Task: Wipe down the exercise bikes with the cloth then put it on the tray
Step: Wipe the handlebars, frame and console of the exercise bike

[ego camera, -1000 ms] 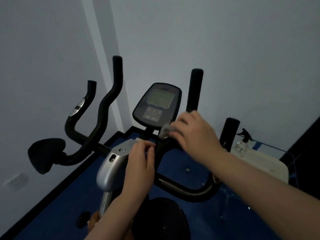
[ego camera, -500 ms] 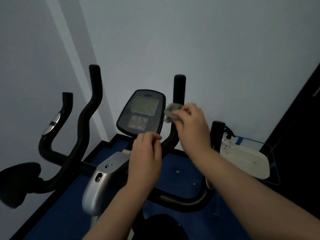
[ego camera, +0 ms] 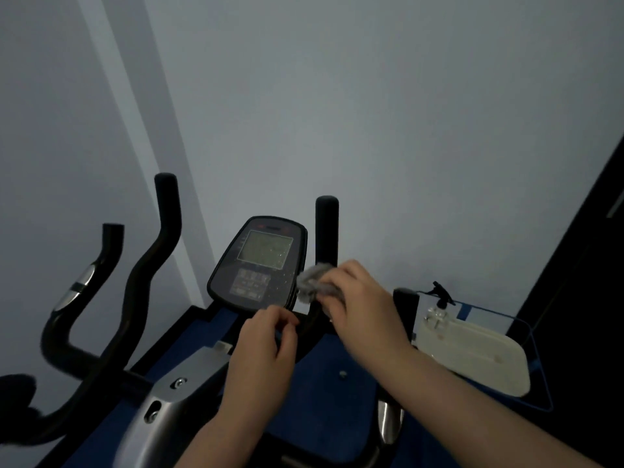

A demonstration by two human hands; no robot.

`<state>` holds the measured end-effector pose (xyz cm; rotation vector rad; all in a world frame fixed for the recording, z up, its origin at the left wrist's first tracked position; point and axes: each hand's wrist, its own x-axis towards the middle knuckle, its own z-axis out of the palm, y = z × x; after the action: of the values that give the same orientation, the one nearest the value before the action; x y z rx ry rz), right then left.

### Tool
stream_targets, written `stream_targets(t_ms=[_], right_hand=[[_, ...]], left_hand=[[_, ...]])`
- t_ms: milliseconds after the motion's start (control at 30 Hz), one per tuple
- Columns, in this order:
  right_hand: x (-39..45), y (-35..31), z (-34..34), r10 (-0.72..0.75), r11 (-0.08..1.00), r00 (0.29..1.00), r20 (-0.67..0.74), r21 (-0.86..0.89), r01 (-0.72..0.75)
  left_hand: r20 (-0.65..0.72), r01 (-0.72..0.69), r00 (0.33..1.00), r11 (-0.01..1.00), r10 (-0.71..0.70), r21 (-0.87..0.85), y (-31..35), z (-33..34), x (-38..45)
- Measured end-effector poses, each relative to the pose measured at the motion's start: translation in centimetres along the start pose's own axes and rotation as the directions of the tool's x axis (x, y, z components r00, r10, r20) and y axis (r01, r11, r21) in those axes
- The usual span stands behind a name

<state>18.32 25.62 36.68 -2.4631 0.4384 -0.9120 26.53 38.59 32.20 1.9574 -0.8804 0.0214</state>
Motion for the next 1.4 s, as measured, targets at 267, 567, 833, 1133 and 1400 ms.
stream_targets(t_ms=[267,567,833,1133,1400], right_hand=[[6.9,-1.9,0.2,0.182,0.948,0.86,-0.476,0.318,-0.025],[7.5,-1.6,0.2,0.422,0.783,0.776,-0.469,0.62,-0.051],[2.2,-1.4,2.1,0.492,0.747,0.807,-0.327,0.635,-0.198],[8.2,-0.8,-5.7,-0.21,0.974,0.975,-0.075,-0.108,0.201],[10.5,-0.5,-6.0,-0.141,0.99,0.99,0.006,0.009,0.141]], left_hand=[[-0.027,0.06,0.998,0.993,-0.058,0.101,0.6,1.1,0.7],[-0.033,0.036,0.999,0.995,-0.033,0.097,0.4,0.7,0.5],[-0.016,0.013,1.0,0.992,-0.011,0.124,0.1,0.7,0.5],[-0.024,0.015,1.0,0.997,-0.013,0.082,0.0,0.3,0.1],[-0.015,0.027,1.0,1.0,-0.027,0.012,0.2,0.2,0.0]])
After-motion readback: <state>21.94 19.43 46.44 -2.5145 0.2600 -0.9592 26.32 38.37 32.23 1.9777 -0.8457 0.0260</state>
